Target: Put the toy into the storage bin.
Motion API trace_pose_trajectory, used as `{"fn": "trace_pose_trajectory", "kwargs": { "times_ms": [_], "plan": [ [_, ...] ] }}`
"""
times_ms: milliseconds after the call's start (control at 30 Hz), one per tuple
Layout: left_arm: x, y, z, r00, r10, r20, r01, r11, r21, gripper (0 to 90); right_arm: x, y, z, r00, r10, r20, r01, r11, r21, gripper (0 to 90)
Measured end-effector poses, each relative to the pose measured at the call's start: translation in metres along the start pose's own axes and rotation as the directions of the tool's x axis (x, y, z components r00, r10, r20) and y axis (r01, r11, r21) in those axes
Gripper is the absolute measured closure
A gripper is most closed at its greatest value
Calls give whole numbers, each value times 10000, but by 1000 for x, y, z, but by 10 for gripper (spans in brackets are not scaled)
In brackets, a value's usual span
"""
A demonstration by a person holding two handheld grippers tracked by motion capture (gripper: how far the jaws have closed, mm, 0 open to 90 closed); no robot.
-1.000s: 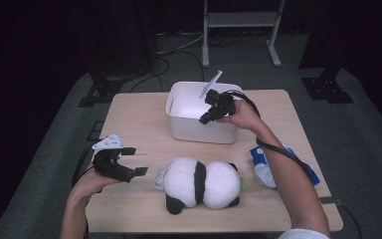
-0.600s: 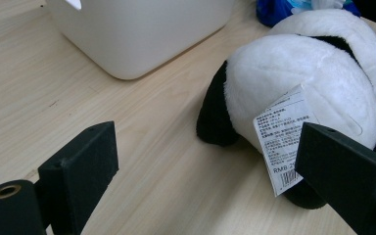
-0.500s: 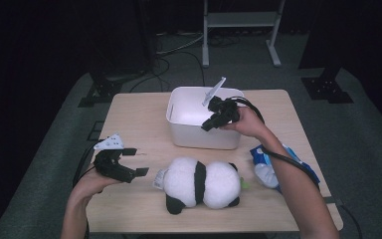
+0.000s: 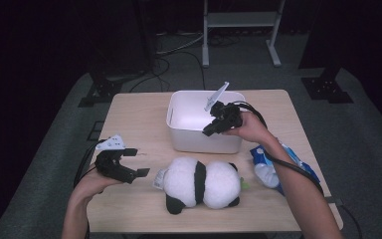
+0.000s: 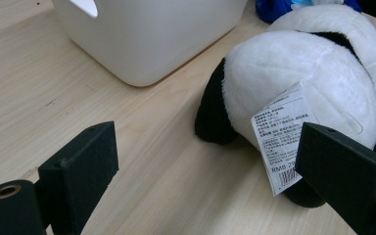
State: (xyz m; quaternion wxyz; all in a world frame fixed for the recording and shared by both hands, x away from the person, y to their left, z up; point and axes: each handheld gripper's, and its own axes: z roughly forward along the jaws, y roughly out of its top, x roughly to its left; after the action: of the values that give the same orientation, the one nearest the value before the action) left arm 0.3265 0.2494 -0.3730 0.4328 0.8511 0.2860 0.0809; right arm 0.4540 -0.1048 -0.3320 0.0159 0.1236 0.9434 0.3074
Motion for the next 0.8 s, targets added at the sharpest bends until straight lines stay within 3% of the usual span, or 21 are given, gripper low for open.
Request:
{"fn": "trace_pose_trajectory", "kwargs": {
  "times_ms": [800],
  "plan": [
    [1, -1, 0, 10000, -40, -21, 40, 10000, 20, 77, 20, -1, 0, 9994, -149, -313, 150, 9999, 38, 837]
  ]
}}
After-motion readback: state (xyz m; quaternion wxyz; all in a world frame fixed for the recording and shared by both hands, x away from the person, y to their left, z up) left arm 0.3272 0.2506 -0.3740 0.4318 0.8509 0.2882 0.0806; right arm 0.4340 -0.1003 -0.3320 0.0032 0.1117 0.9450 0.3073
